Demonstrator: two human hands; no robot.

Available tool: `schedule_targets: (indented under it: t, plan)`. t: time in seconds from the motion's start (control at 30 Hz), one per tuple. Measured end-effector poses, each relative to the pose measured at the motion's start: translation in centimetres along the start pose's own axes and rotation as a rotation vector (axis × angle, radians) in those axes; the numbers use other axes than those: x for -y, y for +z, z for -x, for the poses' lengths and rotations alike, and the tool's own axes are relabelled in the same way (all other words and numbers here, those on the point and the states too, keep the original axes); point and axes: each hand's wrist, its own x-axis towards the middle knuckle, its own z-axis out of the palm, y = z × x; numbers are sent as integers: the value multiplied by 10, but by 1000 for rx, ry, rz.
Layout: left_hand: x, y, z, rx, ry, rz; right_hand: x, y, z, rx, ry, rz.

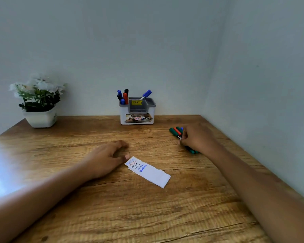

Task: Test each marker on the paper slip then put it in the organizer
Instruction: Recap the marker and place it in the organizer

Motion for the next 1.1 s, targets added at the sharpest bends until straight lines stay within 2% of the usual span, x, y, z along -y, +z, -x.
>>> schedule_targets:
  t: [0.17,0.33,0.6,0.77,0.87,1.0,1.1]
  plan:
    - [-1,5,1,-9,74,-166,7,8,0,40,68,40]
    - [1,5,-1,2,79,-160,-1,7,2,-95,106,67]
    - [5,6,-6,10,73,-21,16,6,8,50,70,56]
    - [4,3,-4,-136,139,144,29,-16,29,40,-188,-322]
    - [1,1,-2,-208,236,132,34,-27,37,4,-307,-510]
    - [-5,-2,2,-297,299,220,34,-33,40,-14,-331,-733]
    - [-10,-4,5,-328,253,405,34,-33,42,77,-279,-1208]
